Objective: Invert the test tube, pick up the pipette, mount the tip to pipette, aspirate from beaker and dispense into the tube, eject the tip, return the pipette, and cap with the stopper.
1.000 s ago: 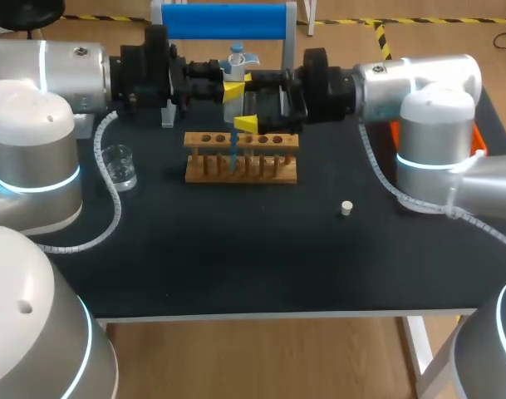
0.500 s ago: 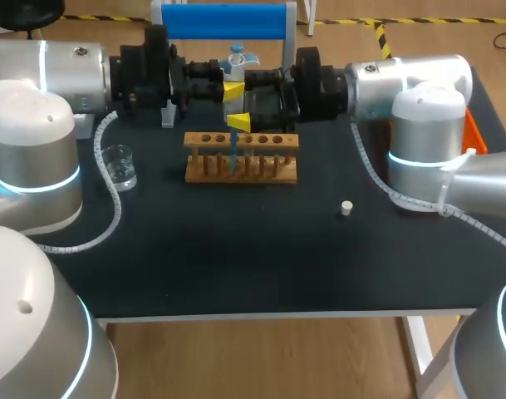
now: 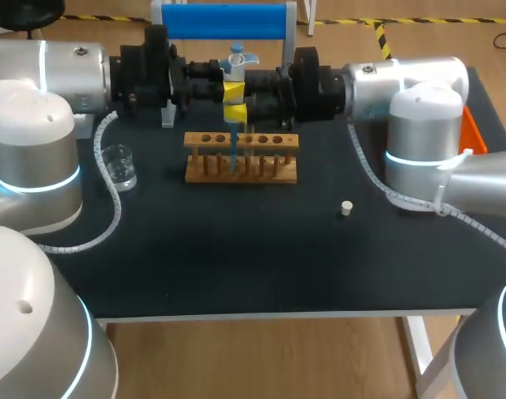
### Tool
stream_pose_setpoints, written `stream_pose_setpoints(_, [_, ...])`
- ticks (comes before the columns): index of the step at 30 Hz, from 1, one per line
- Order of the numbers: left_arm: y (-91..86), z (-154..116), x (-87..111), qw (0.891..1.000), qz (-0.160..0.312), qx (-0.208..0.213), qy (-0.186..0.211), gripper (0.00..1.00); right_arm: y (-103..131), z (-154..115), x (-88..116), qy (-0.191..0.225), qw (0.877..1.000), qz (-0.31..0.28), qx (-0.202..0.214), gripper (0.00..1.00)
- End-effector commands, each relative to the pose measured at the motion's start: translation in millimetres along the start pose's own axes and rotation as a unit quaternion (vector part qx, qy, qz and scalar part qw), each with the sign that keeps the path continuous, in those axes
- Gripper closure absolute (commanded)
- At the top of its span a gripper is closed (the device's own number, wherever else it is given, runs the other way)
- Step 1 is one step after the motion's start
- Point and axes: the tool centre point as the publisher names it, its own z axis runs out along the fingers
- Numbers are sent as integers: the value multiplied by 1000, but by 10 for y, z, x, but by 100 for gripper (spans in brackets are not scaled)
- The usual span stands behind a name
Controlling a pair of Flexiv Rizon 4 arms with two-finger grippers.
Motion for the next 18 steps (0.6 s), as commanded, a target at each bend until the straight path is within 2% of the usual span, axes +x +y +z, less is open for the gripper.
stream_pose_setpoints(1, [0,16,1,1000,0,1,-2,100,-8,-5,-9,3,1000,0,-1,100])
stream_pose_setpoints(7, [0,16,1,1000,0,1,-2,100,-1,-7,-12,4,1000,0,0,100])
stream_pose_setpoints(8, [0,16,1,1000,0,1,-2,33,1,-10,-13,4,1000,0,0,100])
stream_pose_setpoints(9, [0,16,1,1000,0,1,-2,0,3,-15,-12,5,1000,0,1,100])
stream_pose_setpoints(18, [0,16,1,1000,0,1,-2,0,-11,-209,-1,2,1000,1,4,100])
